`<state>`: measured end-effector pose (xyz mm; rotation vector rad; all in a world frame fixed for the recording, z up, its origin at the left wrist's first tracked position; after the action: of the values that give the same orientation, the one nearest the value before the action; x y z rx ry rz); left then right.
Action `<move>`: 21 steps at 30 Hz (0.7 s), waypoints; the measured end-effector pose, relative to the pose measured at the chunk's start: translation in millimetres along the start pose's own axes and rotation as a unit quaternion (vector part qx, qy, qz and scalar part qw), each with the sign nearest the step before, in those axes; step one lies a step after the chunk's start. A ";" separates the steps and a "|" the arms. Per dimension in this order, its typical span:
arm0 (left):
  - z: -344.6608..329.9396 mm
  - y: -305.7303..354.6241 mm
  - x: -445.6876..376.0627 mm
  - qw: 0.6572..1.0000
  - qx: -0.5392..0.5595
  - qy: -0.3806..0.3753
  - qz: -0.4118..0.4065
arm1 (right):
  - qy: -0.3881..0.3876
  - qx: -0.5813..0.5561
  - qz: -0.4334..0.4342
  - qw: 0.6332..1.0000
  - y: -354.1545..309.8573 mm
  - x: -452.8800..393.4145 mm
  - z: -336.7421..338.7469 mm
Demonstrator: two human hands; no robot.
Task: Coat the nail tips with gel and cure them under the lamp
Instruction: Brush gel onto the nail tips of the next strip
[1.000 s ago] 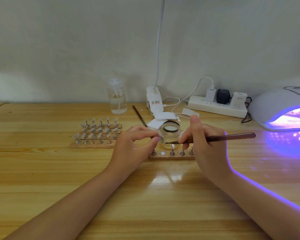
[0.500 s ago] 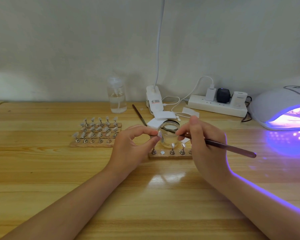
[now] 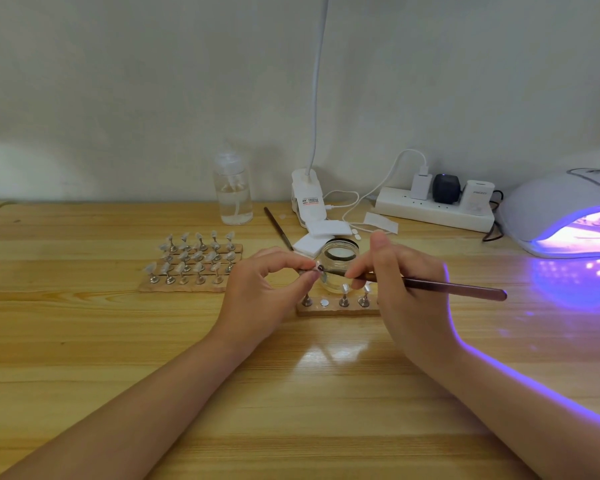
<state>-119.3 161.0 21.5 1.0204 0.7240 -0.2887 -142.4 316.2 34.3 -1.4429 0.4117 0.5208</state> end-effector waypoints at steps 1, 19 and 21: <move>0.2 -0.1 0.1 1.000 0.001 0.002 0.001 | 0.001 -0.004 -0.004 1.000 0.3 0.1 0.4; 0.3 1.1 2.5 1.000 -0.011 -0.008 -0.002 | -0.004 -0.003 -0.040 0.999 1.9 8.2 -3.9; 0.8 1.4 2.4 1.000 -0.011 -0.005 0.000 | -0.002 -0.010 -0.052 0.999 3.5 9.1 -3.2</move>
<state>-116.4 161.3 21.1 0.9972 0.7164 -0.2860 -136.8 314.0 26.0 -1.4737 0.3265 0.4444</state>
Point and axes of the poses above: each hand's wrist, its own x-axis away from the middle knuckle, its own z-axis out of the back of the hand, y = z × x, the point moved 5 cm from there along -x, towards the middle knuckle, and after that the axes turned 8 degrees about -z, right-handed, at the moved point
